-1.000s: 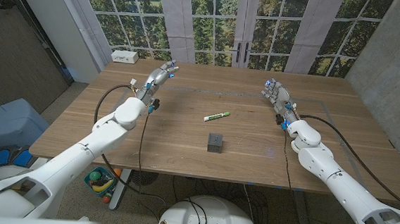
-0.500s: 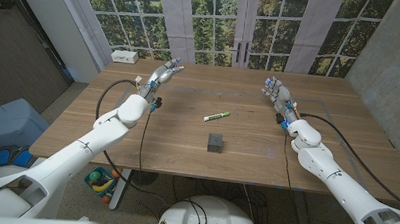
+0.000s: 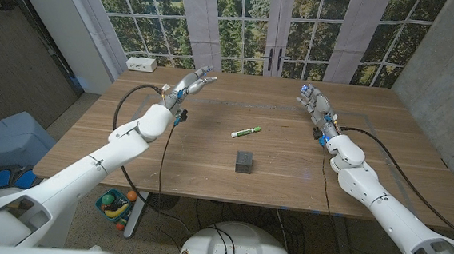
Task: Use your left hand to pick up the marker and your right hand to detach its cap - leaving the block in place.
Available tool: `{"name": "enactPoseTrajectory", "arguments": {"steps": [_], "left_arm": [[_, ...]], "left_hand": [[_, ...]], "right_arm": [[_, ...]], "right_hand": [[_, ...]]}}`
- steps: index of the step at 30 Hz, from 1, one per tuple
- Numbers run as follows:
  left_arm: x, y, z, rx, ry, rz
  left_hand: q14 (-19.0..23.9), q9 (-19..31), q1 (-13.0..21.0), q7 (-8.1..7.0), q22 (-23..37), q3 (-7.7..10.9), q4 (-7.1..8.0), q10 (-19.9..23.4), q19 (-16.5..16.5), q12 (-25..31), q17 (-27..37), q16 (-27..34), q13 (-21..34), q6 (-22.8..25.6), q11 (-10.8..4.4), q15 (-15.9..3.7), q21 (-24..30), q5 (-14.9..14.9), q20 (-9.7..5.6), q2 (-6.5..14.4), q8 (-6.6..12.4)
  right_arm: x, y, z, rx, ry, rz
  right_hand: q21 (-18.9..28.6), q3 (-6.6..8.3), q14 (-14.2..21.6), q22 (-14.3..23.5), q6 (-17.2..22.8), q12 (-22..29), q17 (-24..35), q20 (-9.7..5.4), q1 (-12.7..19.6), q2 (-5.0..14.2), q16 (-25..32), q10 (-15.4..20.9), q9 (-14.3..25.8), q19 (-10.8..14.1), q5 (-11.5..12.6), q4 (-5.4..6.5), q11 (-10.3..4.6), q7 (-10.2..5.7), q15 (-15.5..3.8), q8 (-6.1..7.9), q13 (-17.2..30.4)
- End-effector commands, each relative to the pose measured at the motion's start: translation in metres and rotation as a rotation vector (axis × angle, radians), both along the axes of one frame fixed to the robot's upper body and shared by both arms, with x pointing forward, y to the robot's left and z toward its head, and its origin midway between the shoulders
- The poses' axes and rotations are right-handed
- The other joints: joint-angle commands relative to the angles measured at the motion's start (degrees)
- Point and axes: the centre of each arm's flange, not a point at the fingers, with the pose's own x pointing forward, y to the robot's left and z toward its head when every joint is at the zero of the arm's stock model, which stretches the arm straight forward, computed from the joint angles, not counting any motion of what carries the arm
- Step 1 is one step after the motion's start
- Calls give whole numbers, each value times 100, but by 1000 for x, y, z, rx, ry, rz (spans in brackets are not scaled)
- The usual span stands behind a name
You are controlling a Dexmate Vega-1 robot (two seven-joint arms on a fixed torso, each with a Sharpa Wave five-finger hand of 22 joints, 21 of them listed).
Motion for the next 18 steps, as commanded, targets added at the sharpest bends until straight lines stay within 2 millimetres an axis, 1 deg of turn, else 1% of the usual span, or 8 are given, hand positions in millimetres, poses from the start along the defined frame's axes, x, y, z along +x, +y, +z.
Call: {"name": "enactPoseTrajectory", "arguments": {"steps": [1,5,9,12,18], "left_arm": [[-4,-16,5,110,-8,17],[-5,-21,6,144,-7,20],[-6,-27,6,172,-14,24],[-7,-30,5,184,-18,27],[-8,-35,4,205,-16,22]], "left_hand": [[60,10,36,8,14,-5,-38,94,-10,49,12,12,10,60,-7,-8,-19,-37,-2,-48,18],[78,11,34,-29,15,-13,-45,122,-6,50,12,14,11,96,-5,-56,-25,-38,-12,-53,24],[85,12,32,-33,15,-18,-48,127,-7,47,12,13,12,112,-11,-61,-29,-38,-14,-58,25],[71,13,32,-35,16,-24,-55,142,-6,44,12,3,13,125,5,-120,-36,-37,-29,-61,22],[63,14,32,-33,16,-31,-61,159,-8,41,12,-4,15,148,-11,-132,-45,-37,-50,-65,23]], "right_arm": [[-5,0,-1,0,-11,-1],[-6,0,-2,3,-11,1],[-7,0,-3,5,-13,-1],[-8,0,-3,4,-16,-1],[-9,-1,-3,1,-19,-1]], "right_hand": [[-22,20,51,29,61,19,5,-64,0,-8,26,36,14,66,-1,-40,-18,-10,-51,35,21],[-26,20,51,29,63,19,2,-63,3,-11,24,36,14,67,-2,-48,-18,-6,-49,35,21],[-31,20,48,29,65,18,-1,-62,5,-11,21,37,14,66,-3,-56,-22,-6,-59,35,21],[-33,20,50,29,66,17,-2,-63,5,-11,22,35,14,68,-4,-60,-17,-6,-59,34,21],[-37,20,48,29,66,18,-4,-62,7,-10,20,41,14,71,-5,-67,-10,-6,-44,33,21]]}}
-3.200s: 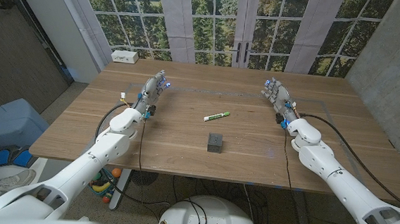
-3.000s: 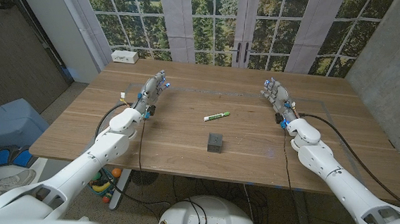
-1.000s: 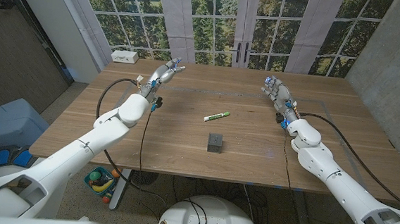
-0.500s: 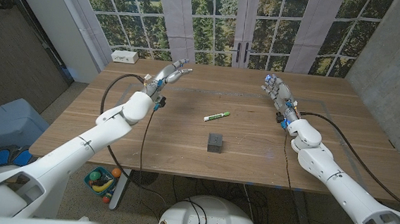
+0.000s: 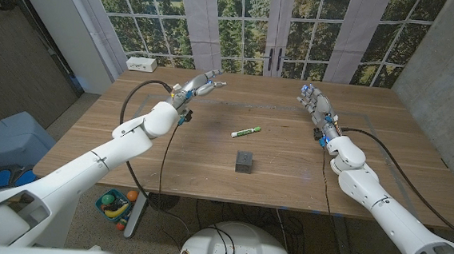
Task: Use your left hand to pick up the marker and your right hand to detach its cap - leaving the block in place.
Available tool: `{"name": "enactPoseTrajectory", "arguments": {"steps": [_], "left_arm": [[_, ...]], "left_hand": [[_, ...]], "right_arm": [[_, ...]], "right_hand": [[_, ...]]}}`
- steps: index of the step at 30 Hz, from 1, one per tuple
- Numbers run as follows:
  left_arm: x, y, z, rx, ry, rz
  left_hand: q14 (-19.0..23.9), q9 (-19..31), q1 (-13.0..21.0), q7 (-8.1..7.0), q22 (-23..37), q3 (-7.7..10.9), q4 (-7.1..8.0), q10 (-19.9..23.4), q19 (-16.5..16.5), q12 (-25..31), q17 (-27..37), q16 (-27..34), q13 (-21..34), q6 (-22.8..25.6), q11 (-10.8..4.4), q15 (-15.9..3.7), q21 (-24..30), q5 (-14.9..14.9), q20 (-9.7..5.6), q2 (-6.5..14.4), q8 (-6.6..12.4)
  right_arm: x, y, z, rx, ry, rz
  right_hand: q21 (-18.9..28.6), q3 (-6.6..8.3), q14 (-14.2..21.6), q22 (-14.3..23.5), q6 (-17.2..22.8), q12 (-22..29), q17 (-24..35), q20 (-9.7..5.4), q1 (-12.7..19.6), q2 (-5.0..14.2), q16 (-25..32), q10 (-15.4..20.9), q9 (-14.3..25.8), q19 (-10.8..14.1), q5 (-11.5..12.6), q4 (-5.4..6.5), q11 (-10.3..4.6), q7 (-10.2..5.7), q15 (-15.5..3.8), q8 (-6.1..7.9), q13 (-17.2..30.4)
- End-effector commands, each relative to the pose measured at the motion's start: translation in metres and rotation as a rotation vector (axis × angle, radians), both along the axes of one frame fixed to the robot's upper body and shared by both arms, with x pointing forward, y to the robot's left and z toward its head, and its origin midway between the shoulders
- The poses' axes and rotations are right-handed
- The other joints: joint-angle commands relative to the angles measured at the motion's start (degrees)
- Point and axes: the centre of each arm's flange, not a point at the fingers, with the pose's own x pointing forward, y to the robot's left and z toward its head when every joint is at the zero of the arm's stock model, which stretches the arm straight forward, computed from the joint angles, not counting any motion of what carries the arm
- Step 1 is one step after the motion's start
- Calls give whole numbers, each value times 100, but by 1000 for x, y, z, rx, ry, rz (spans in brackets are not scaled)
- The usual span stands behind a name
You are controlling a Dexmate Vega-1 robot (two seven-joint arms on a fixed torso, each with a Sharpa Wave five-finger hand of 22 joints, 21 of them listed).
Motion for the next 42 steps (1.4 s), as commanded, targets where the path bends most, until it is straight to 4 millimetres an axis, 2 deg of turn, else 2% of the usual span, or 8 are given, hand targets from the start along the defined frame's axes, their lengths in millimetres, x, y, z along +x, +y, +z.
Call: {"name": "enactPoseTrajectory", "arguments": {"steps": [1,8,31,42], "left_arm": [[-2,-13,-2,73,-2,7],[-3,-24,-6,122,1,15],[-1,-46,-10,249,43,58],[-6,-59,-5,385,77,157]], "left_hand": [[23,15,9,3,17,8,-23,44,13,40,12,-5,15,86,1,-89,-3,-37,-30,-44,23],[4,17,14,-6,18,1,-31,76,12,38,11,-17,17,139,4,-149,-17,-34,-91,-43,29],[25,21,41,20,19,-13,-52,156,-4,31,10,-16,21,285,-32,-118,-60,-27,-87,-43,44],[93,27,97,15,14,-10,-84,194,-192,16,16,2,27,401,-98,-35,-172,-14,-2,-63,52]], "right_arm": [[-3,-2,-1,-4,-9,-1],[-5,-5,-1,-2,-12,-4],[-3,-12,-3,18,-17,-3],[-4,-14,-5,27,-24,-3]], "right_hand": [[0,12,37,29,67,19,-5,-62,7,-9,19,42,14,71,-5,-28,-8,-5,-58,34,21],[-6,10,37,30,69,18,-8,-61,5,-11,18,45,14,75,-8,-36,2,-5,-63,32,21],[-30,3,41,30,75,15,-16,-51,-4,-11,15,49,15,74,-12,-57,-15,-3,-50,30,21],[-37,-6,39,30,79,15,-17,-40,-15,-20,13,52,15,72,-15,-59,-4,1,-42,30,21]]}}
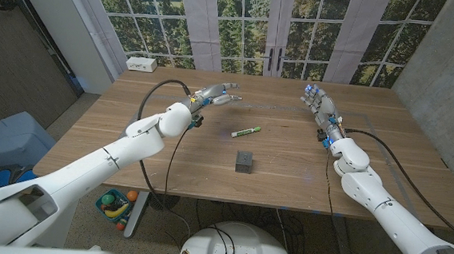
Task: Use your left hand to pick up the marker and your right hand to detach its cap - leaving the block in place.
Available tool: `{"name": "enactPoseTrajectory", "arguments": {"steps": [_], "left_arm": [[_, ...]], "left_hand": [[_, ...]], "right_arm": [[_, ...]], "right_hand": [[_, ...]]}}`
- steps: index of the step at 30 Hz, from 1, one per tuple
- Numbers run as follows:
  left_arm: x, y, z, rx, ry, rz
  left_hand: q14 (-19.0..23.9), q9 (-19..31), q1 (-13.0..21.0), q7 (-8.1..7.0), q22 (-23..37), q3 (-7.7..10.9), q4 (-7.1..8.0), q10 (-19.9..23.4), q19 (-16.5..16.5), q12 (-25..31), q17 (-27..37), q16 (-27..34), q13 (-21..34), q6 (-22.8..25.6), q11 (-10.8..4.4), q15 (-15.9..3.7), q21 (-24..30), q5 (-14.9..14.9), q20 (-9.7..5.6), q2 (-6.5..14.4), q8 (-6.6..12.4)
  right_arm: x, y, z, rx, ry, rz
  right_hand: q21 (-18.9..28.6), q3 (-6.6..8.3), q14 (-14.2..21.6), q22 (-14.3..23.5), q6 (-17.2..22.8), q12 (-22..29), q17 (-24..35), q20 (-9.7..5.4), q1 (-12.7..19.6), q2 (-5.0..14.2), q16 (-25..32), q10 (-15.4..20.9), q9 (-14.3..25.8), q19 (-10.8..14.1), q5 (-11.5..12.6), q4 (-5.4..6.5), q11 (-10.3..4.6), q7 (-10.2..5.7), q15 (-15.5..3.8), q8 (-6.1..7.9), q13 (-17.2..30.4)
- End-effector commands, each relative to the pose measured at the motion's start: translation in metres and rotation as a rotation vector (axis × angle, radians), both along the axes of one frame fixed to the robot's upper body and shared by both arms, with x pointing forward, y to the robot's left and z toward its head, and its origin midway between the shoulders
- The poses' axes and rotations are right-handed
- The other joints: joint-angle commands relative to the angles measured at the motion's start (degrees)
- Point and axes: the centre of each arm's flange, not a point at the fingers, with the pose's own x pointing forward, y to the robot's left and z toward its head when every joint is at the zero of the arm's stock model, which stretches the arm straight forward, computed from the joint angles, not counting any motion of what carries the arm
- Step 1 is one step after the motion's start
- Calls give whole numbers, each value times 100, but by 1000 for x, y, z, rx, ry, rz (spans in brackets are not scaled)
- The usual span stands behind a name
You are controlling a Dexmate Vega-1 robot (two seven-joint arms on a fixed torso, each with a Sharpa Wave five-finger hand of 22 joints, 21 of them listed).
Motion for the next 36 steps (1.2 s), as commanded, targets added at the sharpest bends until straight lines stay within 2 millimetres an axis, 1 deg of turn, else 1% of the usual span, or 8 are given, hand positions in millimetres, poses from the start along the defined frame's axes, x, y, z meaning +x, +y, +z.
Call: {"name": "enactPoseTrajectory", "arguments": {"steps": [1,7,15,18,22,27,30,36], "left_arm": [[-3,-12,4,138,26,107],[-8,-16,6,181,-22,156],[-12,-22,7,230,-42,209],[-12,-24,7,256,-30,228],[-12,-28,9,293,-1,254],[-12,-31,10,331,20,286],[-11,-34,11,372,50,308],[-9,-38,11,412,72,334]], "left_hand": [[78,29,83,-7,15,0,-53,59,-114,13,18,27,29,91,-28,-11,-71,-14,37,-47,36],[324,45,457,-4,8,64,-141,418,-77,90,34,80,47,636,-121,-92,-154,1,62,-233,215],[599,55,847,-28,4,98,-165,785,25,168,41,128,63,783,-166,-130,-196,7,100,-427,244],[707,67,1198,-29,4,129,-159,1160,82,254,46,121,83,1018,-227,-153,-241,5,104,-542,317],[1090,76,1654,61,14,85,-123,1698,383,360,53,182,102,1549,-303,-275,-222,-6,-4,-687,449],[1201,77,1828,69,23,44,-125,2025,408,443,55,187,111,1647,-370,-311,-246,-10,-12,-760,444],[1324,80,1958,43,27,0,-111,2183,437,465,58,204,119,1949,-405,-347,-264,-15,-16,-806,520],[1349,81,2018,40,28,-20,-112,2285,432,486,59,200,122,1975,-420,-351,-279,-18,-10,-831,512]], "right_arm": [[0,-3,-2,12,-6,1],[0,-3,-3,16,-5,2],[-1,-5,-5,16,-5,1],[-1,-5,-5,21,-6,1],[-2,-6,-5,22,-9,2],[-3,-7,-6,27,-10,9],[-3,-7,-6,38,-14,14],[-4,-7,-6,41,-15,16]], "right_hand": [[-33,19,40,31,69,14,9,-42,-16,-20,13,30,15,75,-15,-35,17,12,-43,30,21],[-38,11,39,31,72,15,8,-39,-27,-23,12,35,15,76,-16,-35,11,7,-46,30,21],[-41,3,46,31,74,16,7,-36,-40,-26,14,42,15,79,-18,-32,21,7,-40,30,21],[-43,0,46,31,83,18,7,-35,-45,-27,13,47,16,79,-18,-31,26,9,-39,33,21],[-44,-4,48,31,87,20,6,-33,-51,-28,14,53,16,82,-18,-31,21,11,-39,34,21],[-46,-8,52,31,104,23,5,-29,-57,-28,15,65,16,87,-18,-31,20,10,-43,39,21],[-48,-13,57,32,119,30,4,-24,-64,-30,15,87,16,93,-18,-33,31,19,-26,44,21],[-47,-24,64,32,153,45,2,-16,-80,-36,16,133,17,109,-19,-32,33,32,-31,53,22]]}}
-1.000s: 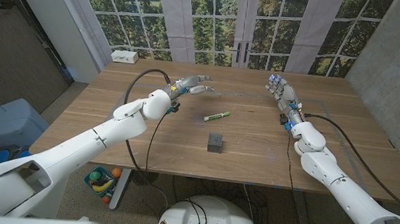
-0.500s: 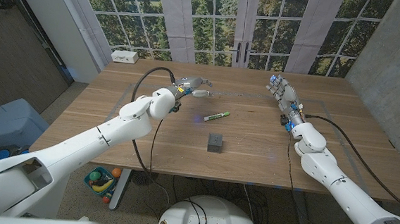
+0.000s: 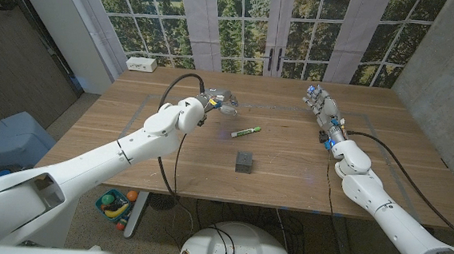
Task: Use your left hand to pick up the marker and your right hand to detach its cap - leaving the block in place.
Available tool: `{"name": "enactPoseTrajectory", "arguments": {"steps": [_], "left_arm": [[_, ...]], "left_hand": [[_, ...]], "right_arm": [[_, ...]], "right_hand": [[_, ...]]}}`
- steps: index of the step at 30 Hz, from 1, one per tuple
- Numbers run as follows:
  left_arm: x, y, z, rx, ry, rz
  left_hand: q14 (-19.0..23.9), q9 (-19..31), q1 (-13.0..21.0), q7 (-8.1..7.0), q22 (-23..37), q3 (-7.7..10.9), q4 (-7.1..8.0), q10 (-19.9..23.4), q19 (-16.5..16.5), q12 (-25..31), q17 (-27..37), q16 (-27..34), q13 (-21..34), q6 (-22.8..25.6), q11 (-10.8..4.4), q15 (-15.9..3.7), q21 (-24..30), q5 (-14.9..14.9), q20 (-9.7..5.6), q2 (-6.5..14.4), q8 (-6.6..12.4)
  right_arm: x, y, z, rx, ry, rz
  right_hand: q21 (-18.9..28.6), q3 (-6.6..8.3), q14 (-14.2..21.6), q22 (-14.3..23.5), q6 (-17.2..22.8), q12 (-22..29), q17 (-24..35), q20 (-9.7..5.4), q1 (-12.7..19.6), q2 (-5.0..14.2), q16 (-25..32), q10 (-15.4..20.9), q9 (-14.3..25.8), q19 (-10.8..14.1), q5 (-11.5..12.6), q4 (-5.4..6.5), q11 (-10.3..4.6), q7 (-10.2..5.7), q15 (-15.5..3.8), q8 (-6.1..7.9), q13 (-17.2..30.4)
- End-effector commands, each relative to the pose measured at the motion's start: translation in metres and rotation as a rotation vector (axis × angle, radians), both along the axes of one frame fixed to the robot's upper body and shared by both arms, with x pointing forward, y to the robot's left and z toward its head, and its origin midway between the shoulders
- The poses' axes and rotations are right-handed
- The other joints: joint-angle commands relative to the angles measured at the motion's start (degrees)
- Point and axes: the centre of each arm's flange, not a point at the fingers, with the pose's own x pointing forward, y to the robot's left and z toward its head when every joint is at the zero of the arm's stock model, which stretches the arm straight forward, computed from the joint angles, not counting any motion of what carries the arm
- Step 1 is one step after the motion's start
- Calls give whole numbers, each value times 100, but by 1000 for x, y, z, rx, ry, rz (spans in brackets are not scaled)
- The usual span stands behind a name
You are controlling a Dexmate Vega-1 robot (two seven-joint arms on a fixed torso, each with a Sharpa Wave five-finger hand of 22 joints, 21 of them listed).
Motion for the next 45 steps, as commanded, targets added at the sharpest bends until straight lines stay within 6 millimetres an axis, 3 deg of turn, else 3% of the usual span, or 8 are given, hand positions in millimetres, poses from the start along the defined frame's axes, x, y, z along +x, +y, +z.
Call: {"name": "enactPoseTrajectory", "arguments": {"steps": [1,21,45], "left_arm": [[5,-1,-1,117,83,128],[17,-17,-8,269,143,113],[16,-35,-43,354,-37,161]], "left_hand": [[70,27,96,-8,26,-42,-1,103,37,37,31,40,16,76,-18,-326,-27,-19,15,-8,26],[51,30,311,-51,25,-97,-10,119,55,-15,32,-2,29,162,-64,-350,-62,-23,15,-98,10],[156,36,462,-59,27,-214,21,339,159,15,37,11,58,291,-116,-425,-68,-33,-31,-212,5]], "right_arm": [[-1,-2,-2,25,-1,11],[-2,-4,-6,33,-8,8],[-1,-10,-14,55,-11,2]], "right_hand": [[-4,-2,51,32,66,45,0,-27,-7,41,19,51,17,37,-18,-8,-5,2,-40,28,22],[-4,-17,75,33,111,48,-3,-11,-32,41,25,81,18,65,-17,-9,9,0,-49,35,23],[-2,-60,119,34,155,54,1,-4,-123,29,39,130,19,109,-18,42,5,-7,-43,37,24]]}}
